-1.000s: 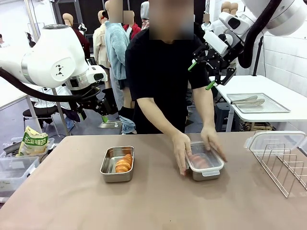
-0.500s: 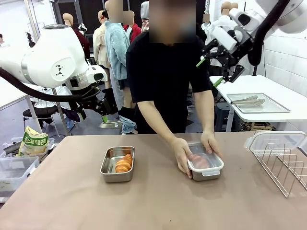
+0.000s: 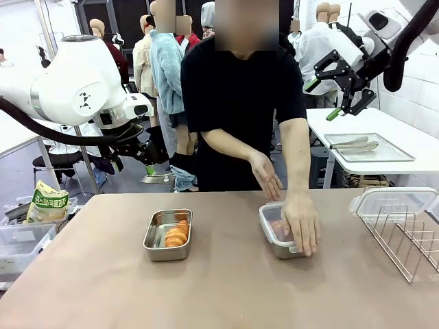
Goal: Place the bread in airtight containers.
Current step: Pick up one Airtight Container lid and hand it to the human.
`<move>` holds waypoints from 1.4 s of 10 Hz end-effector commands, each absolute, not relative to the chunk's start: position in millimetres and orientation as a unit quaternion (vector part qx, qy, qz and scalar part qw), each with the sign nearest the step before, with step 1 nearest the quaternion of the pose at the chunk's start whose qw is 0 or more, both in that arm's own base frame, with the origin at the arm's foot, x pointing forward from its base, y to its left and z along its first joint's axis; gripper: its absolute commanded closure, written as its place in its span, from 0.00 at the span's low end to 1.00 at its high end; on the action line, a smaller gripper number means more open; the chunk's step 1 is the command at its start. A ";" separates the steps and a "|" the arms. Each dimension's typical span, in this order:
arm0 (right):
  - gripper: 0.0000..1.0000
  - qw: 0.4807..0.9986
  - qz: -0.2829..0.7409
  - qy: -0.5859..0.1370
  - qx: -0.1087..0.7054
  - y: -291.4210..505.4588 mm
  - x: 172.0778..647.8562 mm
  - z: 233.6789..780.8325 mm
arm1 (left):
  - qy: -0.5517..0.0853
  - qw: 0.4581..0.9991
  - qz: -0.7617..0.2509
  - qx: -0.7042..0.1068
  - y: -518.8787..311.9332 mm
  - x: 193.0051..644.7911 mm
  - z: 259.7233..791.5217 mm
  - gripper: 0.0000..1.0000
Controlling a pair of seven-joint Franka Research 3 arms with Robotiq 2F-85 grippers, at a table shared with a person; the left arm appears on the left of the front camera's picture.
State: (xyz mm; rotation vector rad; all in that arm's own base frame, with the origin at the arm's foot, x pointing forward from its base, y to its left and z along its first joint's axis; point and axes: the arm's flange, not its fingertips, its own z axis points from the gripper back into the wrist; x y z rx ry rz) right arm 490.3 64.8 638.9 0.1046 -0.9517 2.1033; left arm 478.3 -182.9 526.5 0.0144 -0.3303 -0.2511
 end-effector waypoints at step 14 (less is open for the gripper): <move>0.00 0.696 0.703 -0.142 -0.031 -103.4 496.3 511.1 | -0.164 0.979 -0.124 0.008 -181.0 477.8 527.9 0.00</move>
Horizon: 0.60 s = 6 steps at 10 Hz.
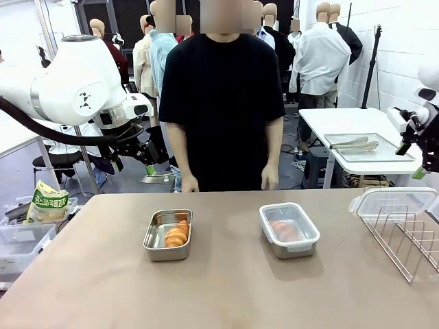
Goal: Place the bread in airtight containers.
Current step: Pick up one Airtight Container lid and hand it to the human.
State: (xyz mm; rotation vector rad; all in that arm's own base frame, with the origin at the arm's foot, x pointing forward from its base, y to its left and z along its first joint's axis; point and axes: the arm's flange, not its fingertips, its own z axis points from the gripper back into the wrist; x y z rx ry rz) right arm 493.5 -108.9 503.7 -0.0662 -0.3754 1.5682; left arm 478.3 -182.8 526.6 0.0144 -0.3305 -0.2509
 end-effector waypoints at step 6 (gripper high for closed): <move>0.00 0.693 0.713 -0.100 -0.015 -89.7 498.1 496.1 | -0.164 0.979 -0.124 0.008 -181.0 477.8 527.9 0.00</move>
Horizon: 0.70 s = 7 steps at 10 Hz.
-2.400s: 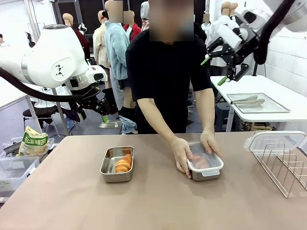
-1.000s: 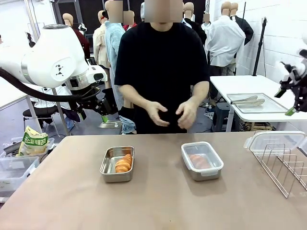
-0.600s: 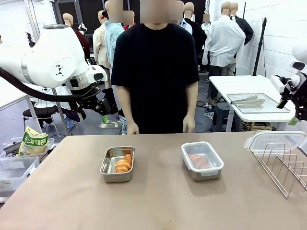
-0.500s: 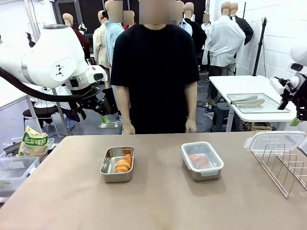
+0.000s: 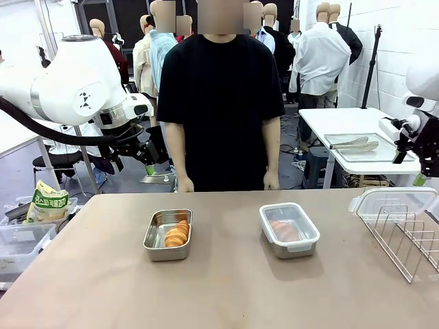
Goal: Place the bread in airtight containers.
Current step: Pick up one Airtight Container lid and hand it to the human.
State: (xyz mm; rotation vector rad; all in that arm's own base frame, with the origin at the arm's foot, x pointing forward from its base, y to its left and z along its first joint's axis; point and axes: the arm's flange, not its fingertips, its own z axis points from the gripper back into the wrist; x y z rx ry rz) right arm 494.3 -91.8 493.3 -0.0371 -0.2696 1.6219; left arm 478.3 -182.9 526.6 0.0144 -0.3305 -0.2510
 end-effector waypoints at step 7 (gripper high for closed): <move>0.00 0.678 0.724 -0.123 -0.020 -93.2 494.4 494.6 | -0.164 0.979 -0.124 0.008 -181.0 477.8 527.9 0.00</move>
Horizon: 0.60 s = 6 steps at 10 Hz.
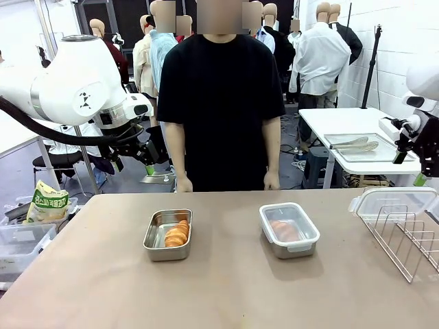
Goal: Place the bread in airtight containers.
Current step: Pick up one Airtight Container lid and hand it to the human.
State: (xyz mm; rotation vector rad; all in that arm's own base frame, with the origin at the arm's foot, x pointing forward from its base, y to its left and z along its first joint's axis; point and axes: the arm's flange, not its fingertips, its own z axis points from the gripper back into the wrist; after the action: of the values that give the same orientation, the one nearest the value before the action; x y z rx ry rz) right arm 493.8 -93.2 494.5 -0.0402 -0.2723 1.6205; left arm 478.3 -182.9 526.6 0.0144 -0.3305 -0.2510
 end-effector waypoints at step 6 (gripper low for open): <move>0.00 0.677 0.726 -0.117 -0.014 -95.8 496.4 485.7 | -0.164 0.979 -0.124 0.008 -181.0 477.8 527.9 0.00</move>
State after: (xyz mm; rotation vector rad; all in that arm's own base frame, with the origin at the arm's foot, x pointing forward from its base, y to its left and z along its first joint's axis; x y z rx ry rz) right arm 494.5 -93.4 490.9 -0.0340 -0.2673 1.6215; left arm 478.3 -182.9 526.6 0.0144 -0.3305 -0.2510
